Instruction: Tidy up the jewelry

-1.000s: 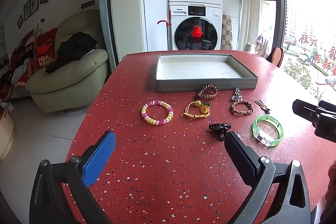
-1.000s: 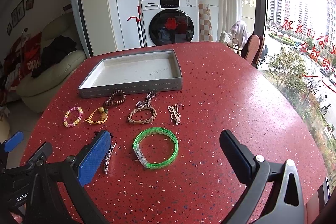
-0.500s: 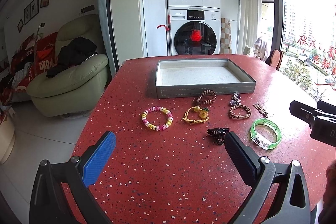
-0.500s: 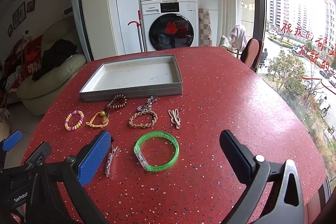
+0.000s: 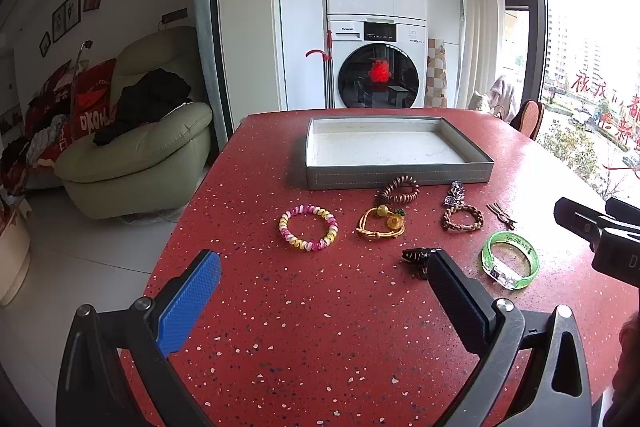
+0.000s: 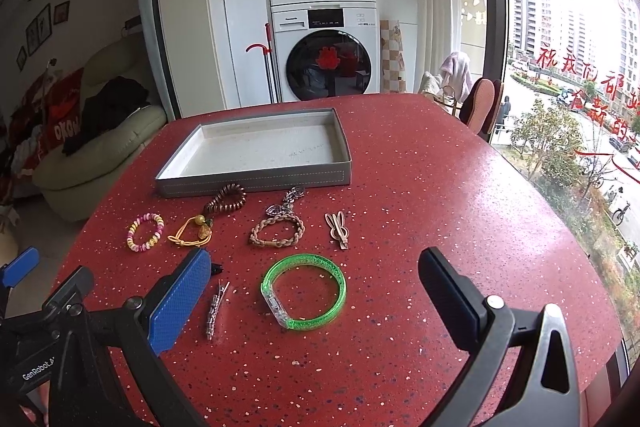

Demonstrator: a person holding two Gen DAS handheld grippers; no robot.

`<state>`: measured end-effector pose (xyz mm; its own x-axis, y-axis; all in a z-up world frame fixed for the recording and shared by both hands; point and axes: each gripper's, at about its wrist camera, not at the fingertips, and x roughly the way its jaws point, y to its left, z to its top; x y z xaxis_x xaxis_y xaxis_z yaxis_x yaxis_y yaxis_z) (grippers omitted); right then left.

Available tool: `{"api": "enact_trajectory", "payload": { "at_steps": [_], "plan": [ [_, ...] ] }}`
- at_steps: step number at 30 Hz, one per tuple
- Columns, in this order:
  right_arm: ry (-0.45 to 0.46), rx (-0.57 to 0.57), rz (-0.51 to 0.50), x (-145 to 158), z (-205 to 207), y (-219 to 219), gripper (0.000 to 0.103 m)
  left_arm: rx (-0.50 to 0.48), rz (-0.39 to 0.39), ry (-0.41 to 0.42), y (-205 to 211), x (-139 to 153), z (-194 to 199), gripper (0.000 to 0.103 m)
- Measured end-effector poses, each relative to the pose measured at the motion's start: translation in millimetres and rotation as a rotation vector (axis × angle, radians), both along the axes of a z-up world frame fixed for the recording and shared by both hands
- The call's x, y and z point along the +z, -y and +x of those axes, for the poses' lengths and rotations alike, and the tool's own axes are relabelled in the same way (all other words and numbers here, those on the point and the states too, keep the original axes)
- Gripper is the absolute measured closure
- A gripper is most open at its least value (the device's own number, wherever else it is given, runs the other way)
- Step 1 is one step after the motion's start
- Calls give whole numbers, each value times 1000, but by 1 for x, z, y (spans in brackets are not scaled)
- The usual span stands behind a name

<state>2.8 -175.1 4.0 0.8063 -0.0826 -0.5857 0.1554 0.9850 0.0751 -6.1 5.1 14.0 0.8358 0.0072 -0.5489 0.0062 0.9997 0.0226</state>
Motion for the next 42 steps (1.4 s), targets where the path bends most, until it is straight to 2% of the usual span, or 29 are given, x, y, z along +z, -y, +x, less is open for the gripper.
{"api": "enact_trajectory", "payload": {
  "at_steps": [42],
  "plan": [
    [-24,3,3,-2,1,0,0,4,-5,-31,-2,-10,7,0]
  ]
}}
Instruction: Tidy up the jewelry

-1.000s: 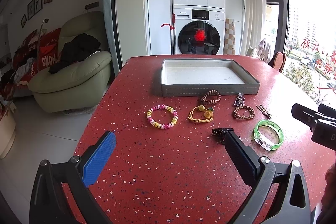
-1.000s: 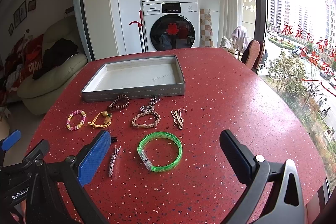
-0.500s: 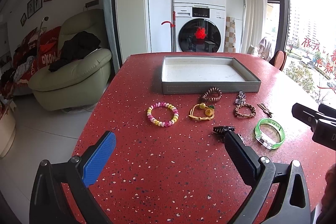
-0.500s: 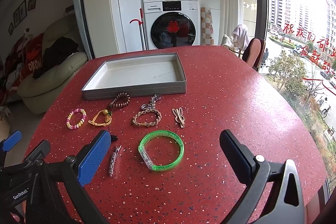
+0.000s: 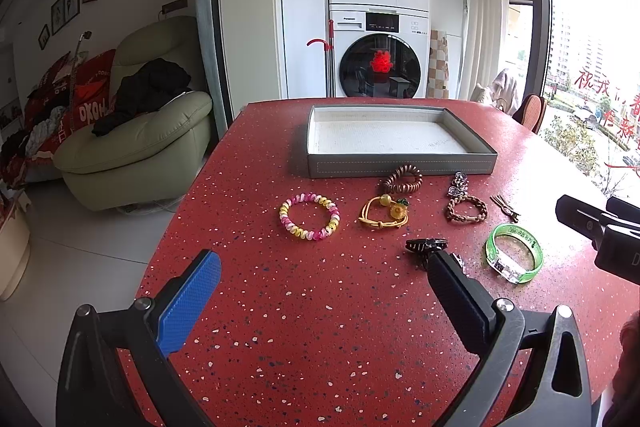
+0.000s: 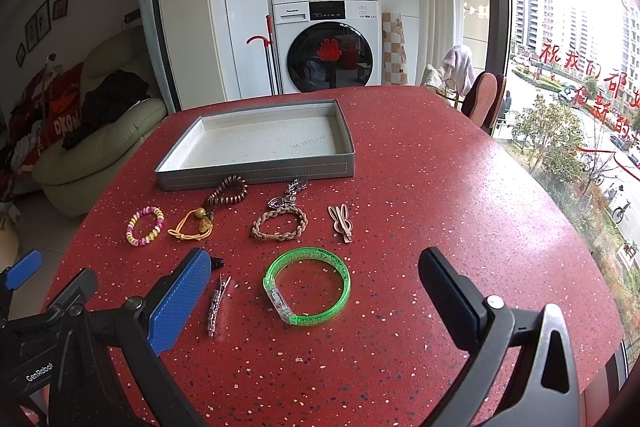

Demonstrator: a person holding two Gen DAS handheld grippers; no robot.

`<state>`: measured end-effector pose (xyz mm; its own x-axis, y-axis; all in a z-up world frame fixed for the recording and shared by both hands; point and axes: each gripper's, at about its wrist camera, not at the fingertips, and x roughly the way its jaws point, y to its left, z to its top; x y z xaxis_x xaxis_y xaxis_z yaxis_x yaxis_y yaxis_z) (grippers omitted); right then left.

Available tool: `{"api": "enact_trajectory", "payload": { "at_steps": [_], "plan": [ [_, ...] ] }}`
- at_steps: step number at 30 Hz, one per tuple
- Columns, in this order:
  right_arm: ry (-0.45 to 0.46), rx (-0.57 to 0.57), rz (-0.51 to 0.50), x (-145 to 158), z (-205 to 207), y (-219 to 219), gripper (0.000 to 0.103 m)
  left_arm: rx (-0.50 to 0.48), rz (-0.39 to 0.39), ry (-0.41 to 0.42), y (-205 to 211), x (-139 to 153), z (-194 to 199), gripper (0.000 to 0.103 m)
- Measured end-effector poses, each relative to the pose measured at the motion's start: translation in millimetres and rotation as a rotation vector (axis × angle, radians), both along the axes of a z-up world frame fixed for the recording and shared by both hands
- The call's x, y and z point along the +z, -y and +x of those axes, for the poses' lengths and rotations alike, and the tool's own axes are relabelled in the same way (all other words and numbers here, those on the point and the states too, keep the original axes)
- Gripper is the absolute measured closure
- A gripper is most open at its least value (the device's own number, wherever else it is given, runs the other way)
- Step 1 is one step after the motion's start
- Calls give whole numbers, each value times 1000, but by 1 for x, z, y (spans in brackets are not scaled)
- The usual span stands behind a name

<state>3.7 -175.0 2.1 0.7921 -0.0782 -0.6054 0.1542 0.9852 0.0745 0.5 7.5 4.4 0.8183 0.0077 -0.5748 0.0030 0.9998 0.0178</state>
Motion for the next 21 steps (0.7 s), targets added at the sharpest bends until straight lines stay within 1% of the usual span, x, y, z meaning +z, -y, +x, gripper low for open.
{"api": "enact_trajectory", "payload": {
  "at_steps": [15,18,21],
  "plan": [
    [-16,2,5,-3,2,0,0,-4,3,-7,2,-4,2,0],
    [-27,2,6,-4,6,0,0,-12,0,-27,2,-5,7,0],
    [-54,9,14,-6,10,2,0,-19,-9,-68,-5,-4,24,0]
  ]
}}
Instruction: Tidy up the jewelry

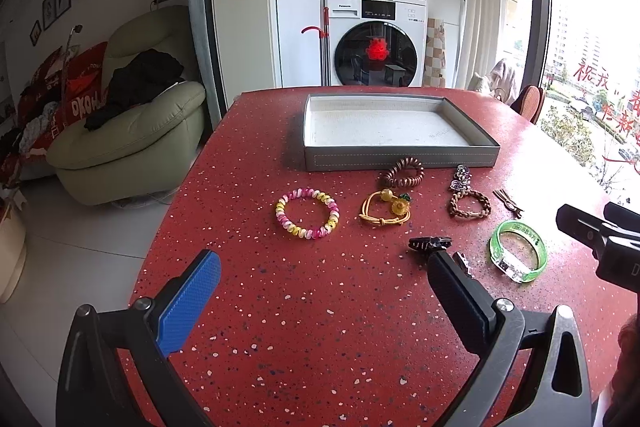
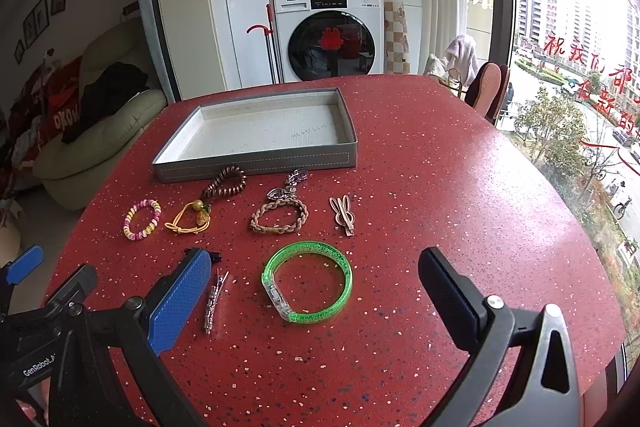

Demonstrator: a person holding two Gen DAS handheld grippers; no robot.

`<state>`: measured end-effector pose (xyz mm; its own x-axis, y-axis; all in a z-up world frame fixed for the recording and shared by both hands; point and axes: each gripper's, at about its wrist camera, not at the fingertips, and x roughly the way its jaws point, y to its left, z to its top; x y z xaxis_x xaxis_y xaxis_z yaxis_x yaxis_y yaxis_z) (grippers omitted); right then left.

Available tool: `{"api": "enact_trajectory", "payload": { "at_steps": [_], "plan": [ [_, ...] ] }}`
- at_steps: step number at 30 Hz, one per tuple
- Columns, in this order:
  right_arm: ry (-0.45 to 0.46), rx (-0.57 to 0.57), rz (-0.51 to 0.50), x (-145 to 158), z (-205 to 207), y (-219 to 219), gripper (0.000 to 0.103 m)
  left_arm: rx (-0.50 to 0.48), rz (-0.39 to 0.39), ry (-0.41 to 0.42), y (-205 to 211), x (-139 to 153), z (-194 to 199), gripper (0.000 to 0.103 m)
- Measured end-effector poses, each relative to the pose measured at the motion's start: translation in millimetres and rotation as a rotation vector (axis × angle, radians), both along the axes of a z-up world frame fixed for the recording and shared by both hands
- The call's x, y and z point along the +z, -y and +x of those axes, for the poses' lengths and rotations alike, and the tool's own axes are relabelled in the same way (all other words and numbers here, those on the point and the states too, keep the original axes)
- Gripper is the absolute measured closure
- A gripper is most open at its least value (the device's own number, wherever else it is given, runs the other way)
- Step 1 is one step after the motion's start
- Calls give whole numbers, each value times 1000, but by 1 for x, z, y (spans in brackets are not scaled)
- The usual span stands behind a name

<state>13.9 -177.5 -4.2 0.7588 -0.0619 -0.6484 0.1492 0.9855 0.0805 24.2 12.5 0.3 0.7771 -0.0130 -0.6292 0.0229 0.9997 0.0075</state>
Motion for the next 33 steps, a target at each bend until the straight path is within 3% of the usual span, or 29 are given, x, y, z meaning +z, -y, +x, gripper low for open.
{"api": "enact_trajectory", "payload": {
  "at_steps": [7,14,16,18,21,23,26,28,29,31,33],
  "plan": [
    [-131,-20,-2,-13,26,18,0,-15,-64,-137,-34,-5,69,0],
    [-280,-29,14,-37,58,34,3,-27,-95,-287,-46,-37,128,2],
    [-314,-27,14,-44,63,36,9,-34,-97,-314,-45,-46,137,14],
    [-345,-24,11,-51,68,36,16,-53,-92,-351,-41,-54,144,16],
    [-387,-10,21,-60,71,34,31,-75,-77,-373,-34,-61,148,29],
    [-392,-7,-6,-62,70,31,33,-81,-47,-368,-28,-62,148,30],
    [-395,15,-22,-60,68,25,40,-105,-25,-352,-23,-60,146,49],
    [-392,30,-32,-60,69,21,46,-125,-10,-345,-19,-59,144,71],
    [-393,37,-32,-60,68,19,51,-136,-4,-344,-19,-58,144,77],
    [-391,49,-33,-59,68,16,64,-153,-4,-336,-16,-57,142,77],
    [-389,58,-26,-58,67,14,85,-173,-28,-333,-16,-56,140,77]
  ]
}}
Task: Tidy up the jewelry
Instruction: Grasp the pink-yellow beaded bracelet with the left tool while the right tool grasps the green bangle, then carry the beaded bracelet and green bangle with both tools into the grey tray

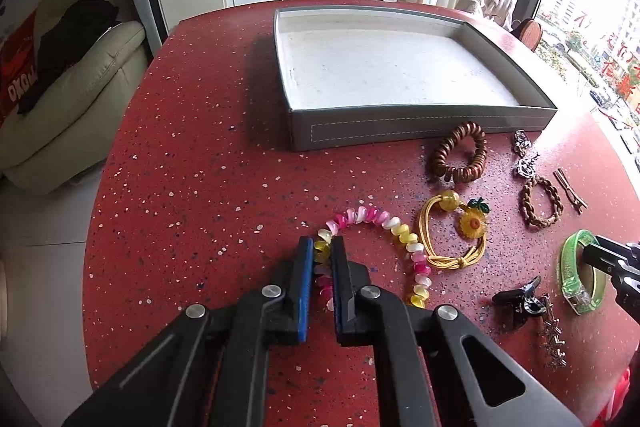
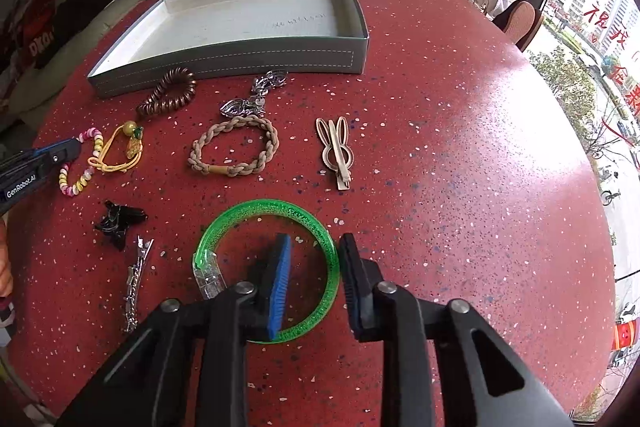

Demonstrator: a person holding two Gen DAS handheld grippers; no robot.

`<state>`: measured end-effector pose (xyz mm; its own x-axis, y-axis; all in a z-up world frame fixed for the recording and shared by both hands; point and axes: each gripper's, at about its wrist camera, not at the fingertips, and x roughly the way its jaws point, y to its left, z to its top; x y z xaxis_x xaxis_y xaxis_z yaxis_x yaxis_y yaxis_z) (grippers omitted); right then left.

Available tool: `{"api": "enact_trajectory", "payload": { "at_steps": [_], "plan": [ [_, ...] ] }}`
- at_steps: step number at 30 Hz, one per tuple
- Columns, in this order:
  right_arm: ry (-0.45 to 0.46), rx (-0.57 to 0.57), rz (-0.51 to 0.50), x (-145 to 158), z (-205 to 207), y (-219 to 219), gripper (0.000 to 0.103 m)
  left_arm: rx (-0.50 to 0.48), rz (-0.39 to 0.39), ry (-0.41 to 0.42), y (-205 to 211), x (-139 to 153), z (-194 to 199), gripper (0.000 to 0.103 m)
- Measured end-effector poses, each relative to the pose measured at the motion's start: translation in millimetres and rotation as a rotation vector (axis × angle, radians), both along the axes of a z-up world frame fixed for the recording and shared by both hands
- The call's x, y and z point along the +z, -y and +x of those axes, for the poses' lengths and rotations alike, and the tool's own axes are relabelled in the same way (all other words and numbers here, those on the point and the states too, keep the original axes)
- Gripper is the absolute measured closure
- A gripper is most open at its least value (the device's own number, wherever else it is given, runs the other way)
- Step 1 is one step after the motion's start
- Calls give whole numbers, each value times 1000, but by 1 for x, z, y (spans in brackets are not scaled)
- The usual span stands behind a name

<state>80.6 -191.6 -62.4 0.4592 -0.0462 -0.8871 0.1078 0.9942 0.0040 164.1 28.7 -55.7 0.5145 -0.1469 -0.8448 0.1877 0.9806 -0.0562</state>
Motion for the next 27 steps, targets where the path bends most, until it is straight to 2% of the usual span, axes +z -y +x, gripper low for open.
{"api": "enact_trajectory", "payload": {
  "at_steps": [3,13,19,23,27],
  "plan": [
    [3,6,17,1,0,1,95,-14,-44,-3,-3,3,-5,77],
    [80,-2,113,35,7,20,95,-11,-184,22,-11,40,-1,77],
    [113,-1,177,62,40,28,95,-24,-256,41,-2,70,27,77],
    [131,7,205,75,76,30,95,-23,-238,80,12,85,59,77],
    [123,-3,254,77,120,32,95,-18,-208,97,27,87,100,77]
  ]
}}
